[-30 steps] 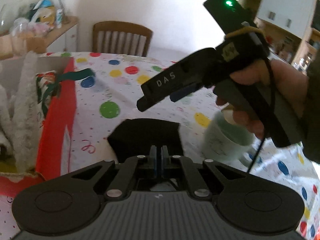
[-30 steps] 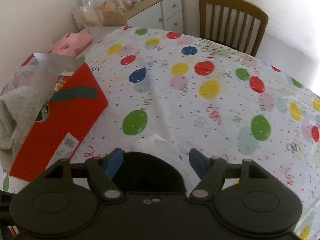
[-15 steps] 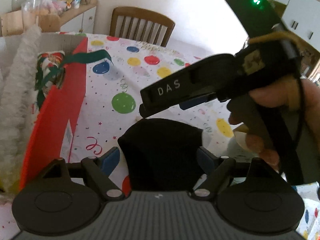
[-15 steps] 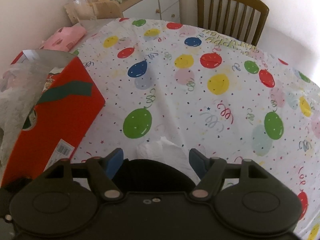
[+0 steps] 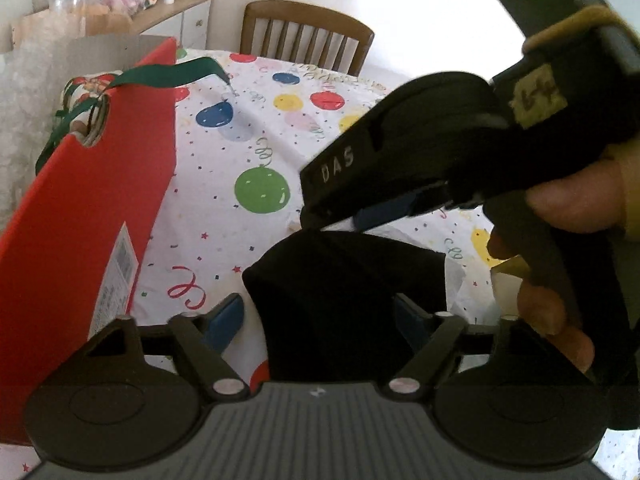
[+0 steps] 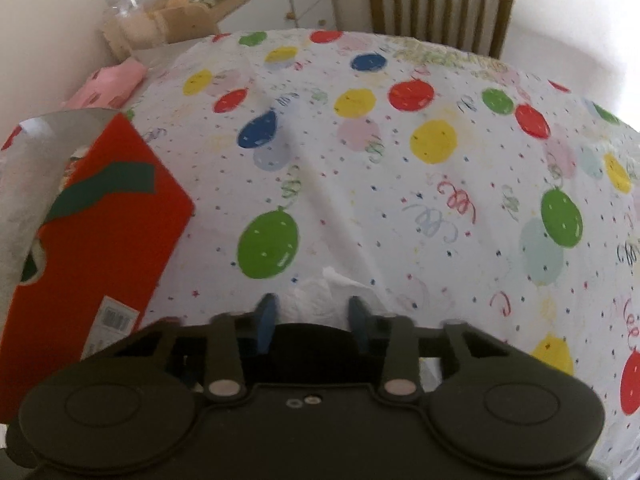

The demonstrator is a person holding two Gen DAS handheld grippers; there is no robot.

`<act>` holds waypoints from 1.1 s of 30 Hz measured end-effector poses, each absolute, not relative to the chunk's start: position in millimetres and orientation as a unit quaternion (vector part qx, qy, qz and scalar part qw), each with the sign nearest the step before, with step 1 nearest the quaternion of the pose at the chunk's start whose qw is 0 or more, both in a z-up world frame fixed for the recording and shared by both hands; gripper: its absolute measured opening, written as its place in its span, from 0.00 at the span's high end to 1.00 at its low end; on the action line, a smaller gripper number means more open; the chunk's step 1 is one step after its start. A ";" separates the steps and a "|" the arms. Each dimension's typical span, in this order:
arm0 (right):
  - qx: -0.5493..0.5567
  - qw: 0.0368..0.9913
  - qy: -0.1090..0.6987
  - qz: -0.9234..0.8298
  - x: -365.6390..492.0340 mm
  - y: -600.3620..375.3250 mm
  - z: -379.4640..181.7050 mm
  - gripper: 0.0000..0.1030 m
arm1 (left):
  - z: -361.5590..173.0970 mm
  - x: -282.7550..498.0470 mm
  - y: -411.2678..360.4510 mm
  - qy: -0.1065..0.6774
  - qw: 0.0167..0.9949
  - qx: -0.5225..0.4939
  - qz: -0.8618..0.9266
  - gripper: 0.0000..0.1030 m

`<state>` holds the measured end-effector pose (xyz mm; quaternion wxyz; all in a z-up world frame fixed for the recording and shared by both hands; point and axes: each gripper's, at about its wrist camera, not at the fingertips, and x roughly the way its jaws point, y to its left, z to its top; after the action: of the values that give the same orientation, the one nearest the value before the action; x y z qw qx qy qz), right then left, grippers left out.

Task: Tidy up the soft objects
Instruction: 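Grasp the white tissue with the right gripper while the left gripper holds the black cloth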

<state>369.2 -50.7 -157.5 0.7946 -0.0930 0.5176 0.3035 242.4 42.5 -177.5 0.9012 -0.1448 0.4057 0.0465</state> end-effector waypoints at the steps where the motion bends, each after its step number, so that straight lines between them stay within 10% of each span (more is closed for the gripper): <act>1: -0.086 0.794 0.519 0.304 369.7 -52.5 -159.2 0.70 | -177.6 242.5 41.4 0.405 0.902 -0.142 0.044 0.36; 11: -0.096 0.806 0.506 0.291 367.3 -57.7 -160.6 1.00 | -174.6 239.2 34.6 0.399 0.908 -0.112 0.061 0.93; 33: 0.015 0.838 0.437 0.326 335.6 -132.3 -69.1 1.00 | -125.0 187.2 48.0 0.338 0.933 -0.120 0.015 0.98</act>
<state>335.6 -132.3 -69.1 0.8380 0.0152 0.4370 0.3263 187.2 48.0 -125.0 0.9332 -0.1201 0.3384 0.0145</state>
